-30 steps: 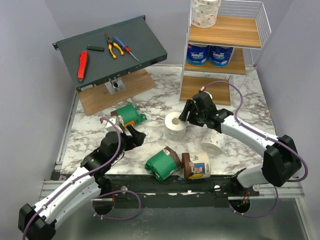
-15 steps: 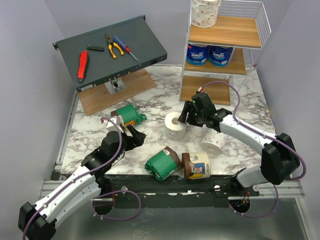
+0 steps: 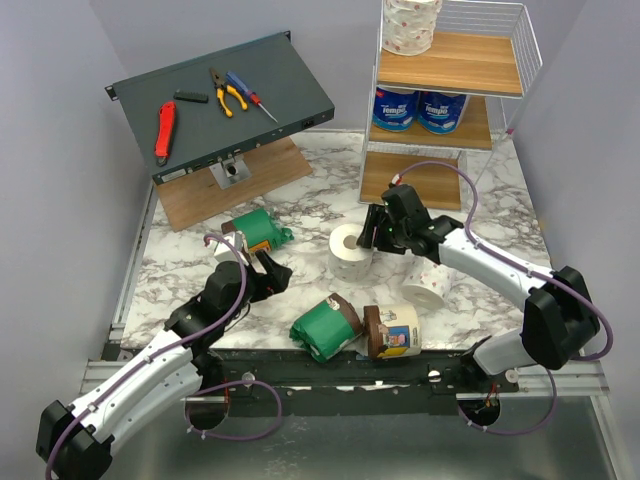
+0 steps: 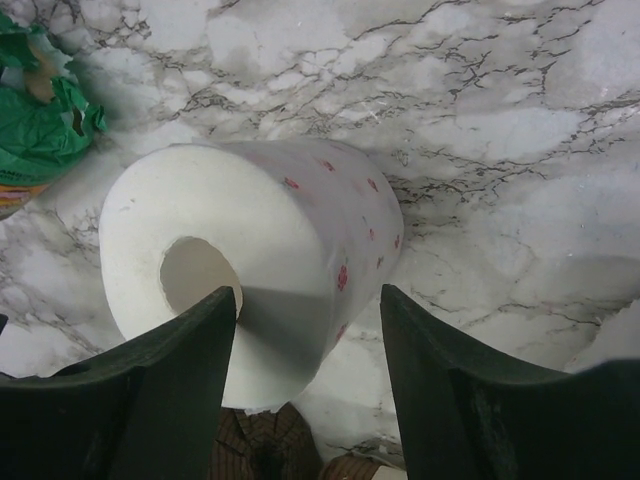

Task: Place and organize the paper towels onto the shelf
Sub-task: Pick up the paper towel from the center of the board.

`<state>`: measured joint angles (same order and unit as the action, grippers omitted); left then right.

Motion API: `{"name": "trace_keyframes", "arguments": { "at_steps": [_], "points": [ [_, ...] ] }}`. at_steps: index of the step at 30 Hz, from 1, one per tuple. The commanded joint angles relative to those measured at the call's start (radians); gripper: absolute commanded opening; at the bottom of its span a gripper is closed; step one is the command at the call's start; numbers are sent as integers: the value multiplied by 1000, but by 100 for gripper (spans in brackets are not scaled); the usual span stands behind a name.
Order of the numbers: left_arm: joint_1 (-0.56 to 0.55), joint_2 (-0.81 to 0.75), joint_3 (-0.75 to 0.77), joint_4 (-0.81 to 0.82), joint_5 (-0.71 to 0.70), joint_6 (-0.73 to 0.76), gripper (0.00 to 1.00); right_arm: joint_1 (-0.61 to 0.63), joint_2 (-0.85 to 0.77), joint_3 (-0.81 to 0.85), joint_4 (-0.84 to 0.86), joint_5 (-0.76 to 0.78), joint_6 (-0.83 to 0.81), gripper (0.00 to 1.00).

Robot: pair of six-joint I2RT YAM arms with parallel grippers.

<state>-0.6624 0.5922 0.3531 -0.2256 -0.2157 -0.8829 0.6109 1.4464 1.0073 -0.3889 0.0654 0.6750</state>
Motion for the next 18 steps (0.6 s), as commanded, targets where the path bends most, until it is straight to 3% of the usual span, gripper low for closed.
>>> {"name": "trace_keyframes", "arguments": {
  "at_steps": [1,18],
  "points": [
    [2,4,32,22,7,1,87,20,12,25,-33,8,-20,61],
    [2,-3,25,18,7,-4,87,44,38,60,-68,27,-15,43]
  ]
}}
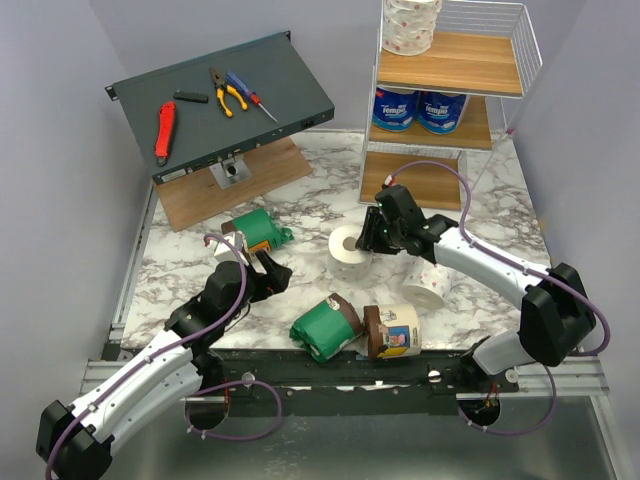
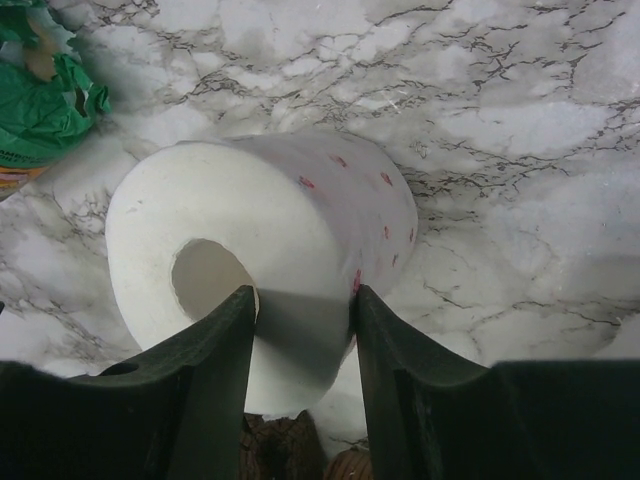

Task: Place and organize the paper towels onto the shelf
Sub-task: Pick up the paper towel from the center of the board.

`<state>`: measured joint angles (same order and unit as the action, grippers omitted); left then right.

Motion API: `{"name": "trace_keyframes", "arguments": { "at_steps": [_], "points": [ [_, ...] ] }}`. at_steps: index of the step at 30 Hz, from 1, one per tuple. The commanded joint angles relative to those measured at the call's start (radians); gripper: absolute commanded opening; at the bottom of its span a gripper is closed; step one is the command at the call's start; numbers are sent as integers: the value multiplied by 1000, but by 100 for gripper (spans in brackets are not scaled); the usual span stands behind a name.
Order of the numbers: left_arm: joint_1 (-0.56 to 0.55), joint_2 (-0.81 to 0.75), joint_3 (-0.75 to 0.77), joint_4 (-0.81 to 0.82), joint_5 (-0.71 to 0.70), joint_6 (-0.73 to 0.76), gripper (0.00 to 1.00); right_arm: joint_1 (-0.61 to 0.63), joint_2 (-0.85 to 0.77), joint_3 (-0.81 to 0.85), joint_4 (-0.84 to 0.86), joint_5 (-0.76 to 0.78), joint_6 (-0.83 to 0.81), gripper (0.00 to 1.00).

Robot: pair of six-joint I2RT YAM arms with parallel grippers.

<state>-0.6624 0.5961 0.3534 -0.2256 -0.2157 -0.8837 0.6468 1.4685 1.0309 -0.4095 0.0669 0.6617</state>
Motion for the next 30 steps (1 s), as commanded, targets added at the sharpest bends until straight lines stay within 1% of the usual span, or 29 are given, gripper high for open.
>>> {"name": "trace_keyframes", "arguments": {
  "at_steps": [1,4,6,8,13,14,16,21,25,30],
  "points": [
    [2,-6,25,19,7,-4,87,7,16,39,-50,30,-1,40],
    [3,-5,25,20,9,-3,87,8,14,41,-58,33,1,29],
    [2,-4,25,19,11,-5,87,7,13,47,-68,39,6,17],
    [2,-5,24,19,13,-5,87,8,5,57,-78,43,9,12],
    [2,-8,24,14,16,-6,87,8,-29,129,-143,77,25,11],
    [2,-9,23,13,17,-8,87,8,-36,157,-165,87,30,9],
    [2,-12,24,10,16,-8,87,8,-48,216,-224,115,38,1],
    [1,-17,23,9,25,-12,87,7,-42,454,-437,258,72,1],
    [1,-20,35,2,26,-8,87,7,-8,704,-613,361,140,1],
    [1,-21,77,-17,16,-25,87,6,-17,903,-649,351,138,1]
  ]
}}
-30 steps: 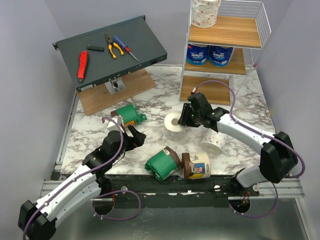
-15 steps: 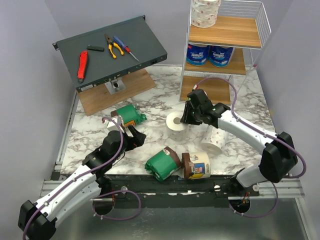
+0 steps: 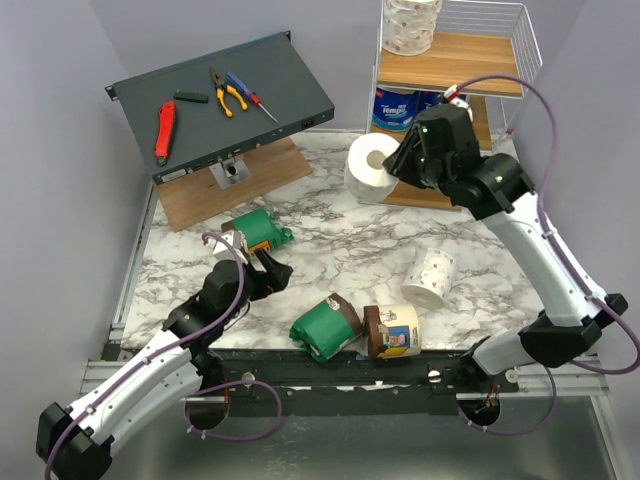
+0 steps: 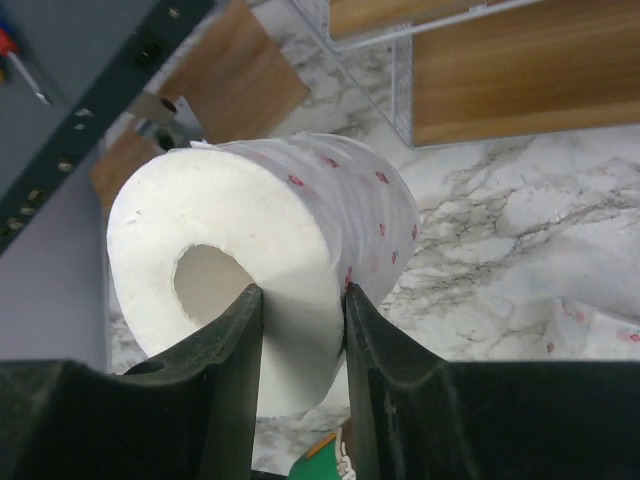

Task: Place and organize the paper towels onto the shelf
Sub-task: Pick up the paper towel from the center of the board.

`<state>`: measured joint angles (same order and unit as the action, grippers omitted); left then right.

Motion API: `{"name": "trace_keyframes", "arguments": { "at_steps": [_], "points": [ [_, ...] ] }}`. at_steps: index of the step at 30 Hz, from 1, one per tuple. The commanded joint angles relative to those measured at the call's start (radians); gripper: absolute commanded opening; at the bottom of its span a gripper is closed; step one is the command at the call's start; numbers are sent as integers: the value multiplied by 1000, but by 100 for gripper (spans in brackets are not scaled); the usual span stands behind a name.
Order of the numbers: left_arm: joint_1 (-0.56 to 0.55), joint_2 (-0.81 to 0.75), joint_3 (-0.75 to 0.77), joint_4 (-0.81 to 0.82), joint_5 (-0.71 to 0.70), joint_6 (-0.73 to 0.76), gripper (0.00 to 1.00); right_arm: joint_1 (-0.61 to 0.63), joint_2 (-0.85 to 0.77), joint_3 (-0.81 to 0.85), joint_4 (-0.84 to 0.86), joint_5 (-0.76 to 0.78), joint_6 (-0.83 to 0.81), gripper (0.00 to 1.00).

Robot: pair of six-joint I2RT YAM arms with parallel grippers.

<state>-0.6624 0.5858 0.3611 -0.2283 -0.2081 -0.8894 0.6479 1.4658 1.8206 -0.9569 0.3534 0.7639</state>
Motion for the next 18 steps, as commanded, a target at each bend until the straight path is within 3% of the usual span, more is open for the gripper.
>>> {"name": "trace_keyframes", "arguments": {
  "at_steps": [1,10,18],
  "points": [
    [1,-11,85,-12,6,-19,87,4,-14,155,-115,94,49,1],
    [0,97,318,7,21,46,86,-93,126,596,-322,153,153,1],
    [0,228,534,80,48,108,86,-237,133,651,-266,59,203,1]
  ]
}}
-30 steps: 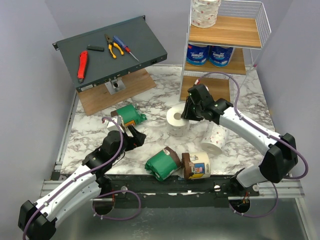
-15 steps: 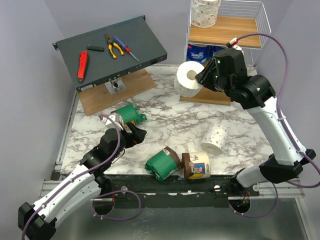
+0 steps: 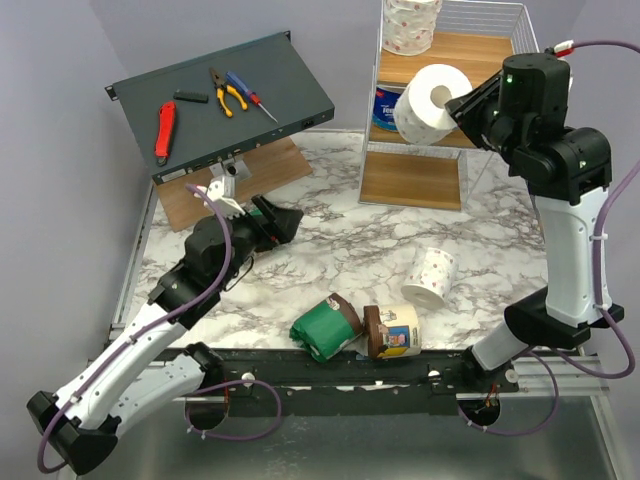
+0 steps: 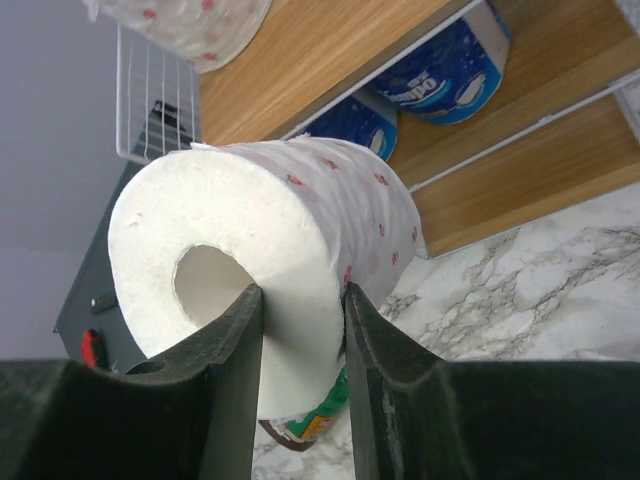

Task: Place and organize the paper towels onto the shelf
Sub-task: Pick up the paper towel from the center of the board, then place the paper towel on the shelf.

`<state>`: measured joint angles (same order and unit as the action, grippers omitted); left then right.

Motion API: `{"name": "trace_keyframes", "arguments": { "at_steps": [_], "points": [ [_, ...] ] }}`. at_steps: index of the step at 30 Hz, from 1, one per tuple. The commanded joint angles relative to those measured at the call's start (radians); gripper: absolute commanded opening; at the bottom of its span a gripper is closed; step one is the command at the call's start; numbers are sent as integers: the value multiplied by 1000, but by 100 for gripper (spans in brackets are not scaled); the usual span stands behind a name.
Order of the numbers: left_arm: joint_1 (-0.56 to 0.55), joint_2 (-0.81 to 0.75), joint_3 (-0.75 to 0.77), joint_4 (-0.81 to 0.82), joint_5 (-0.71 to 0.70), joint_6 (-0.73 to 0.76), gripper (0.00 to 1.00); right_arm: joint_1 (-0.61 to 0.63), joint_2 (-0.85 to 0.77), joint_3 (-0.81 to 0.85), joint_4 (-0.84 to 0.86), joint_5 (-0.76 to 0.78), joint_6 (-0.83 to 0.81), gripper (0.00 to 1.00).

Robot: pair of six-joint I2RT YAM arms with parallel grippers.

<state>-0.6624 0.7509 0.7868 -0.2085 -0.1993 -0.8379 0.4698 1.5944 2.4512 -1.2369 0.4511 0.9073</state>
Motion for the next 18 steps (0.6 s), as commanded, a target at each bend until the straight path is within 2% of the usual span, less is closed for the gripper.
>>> {"name": "trace_keyframes", "arguments": {
  "at_steps": [1,8,15,18],
  "points": [
    [0,89,142,66,47,65,86,-75,9,18,23,-48,63,1],
    [-38,260,369,109,84,184,89,-93,-3,-5,121,-42,64,1],
    [-57,346,439,347,116,301,91,-94,-43,-38,182,53,31,1],
    [-67,401,492,426,152,385,96,-93,-62,-66,229,86,31,1]
  ]
}}
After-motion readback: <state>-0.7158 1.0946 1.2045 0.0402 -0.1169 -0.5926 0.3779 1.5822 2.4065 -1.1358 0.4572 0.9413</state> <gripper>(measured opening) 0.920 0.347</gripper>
